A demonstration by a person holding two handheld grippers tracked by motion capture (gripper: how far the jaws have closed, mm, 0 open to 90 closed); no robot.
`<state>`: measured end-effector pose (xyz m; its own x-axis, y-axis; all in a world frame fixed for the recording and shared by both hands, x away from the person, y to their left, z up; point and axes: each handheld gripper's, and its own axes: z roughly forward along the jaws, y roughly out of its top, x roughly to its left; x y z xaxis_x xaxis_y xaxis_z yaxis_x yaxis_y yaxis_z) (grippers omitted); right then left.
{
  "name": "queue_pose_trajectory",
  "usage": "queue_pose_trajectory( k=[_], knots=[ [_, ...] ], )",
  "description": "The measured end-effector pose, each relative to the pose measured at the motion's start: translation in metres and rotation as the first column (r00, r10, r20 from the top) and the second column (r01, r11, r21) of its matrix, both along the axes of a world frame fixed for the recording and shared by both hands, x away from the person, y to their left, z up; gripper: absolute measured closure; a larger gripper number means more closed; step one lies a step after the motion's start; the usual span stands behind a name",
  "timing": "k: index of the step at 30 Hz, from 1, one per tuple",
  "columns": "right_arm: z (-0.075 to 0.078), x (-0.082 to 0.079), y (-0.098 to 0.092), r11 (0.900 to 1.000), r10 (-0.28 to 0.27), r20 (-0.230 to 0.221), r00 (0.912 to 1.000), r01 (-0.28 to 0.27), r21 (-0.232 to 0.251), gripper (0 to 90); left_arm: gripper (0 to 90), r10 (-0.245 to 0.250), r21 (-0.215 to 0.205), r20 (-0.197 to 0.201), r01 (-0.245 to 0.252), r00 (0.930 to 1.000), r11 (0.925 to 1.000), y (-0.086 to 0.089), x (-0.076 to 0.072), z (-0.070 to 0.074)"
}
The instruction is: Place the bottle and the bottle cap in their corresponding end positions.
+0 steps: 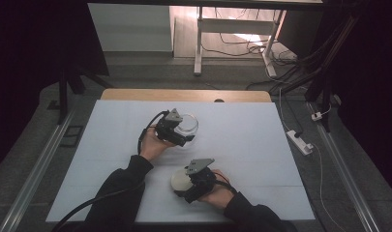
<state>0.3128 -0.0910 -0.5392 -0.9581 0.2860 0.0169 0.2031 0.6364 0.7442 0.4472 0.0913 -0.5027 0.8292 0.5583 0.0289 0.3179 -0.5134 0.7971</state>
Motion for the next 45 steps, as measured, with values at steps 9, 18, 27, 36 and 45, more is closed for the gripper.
queue_pose_trajectory(
  k=[9,18,27,36,45],
  knots=[
    [-0.002,0.003,0.002,0.999,-0.021,-0.017,0.9996,0.021,-0.029,6.9,7.3,-0.008,0.000,0.001,0.008,1.0000,1.0000,-0.002,0.000,-0.006],
    [-0.001,0.004,0.001,0.999,-0.032,-0.032,0.9990,0.032,-0.011,5.3,7.0,0.005,-0.019,-0.047,-0.006,0.9989,0.9998,0.005,0.003,-0.008],
    [0.001,0.004,0.000,1.000,-0.021,-0.025,0.9995,0.021,0.006,1.7,0.4,0.008,-0.008,-0.089,-0.009,0.9960,0.9999,0.003,0.001,-0.005],
    [0.010,0.003,-0.004,0.998,-0.049,-0.038,0.9981,0.050,0.033,1.2,0.0,0.027,0.024,-0.104,-0.025,0.9942,0.9994,0.013,-0.011,-0.001],
    [0.015,0.005,-0.009,0.995,-0.086,-0.058,0.9946,0.089,0.039,1.1,0.0,0.027,0.042,-0.132,-0.022,0.9909,0.9989,0.024,-0.027,0.000]
  ],
)
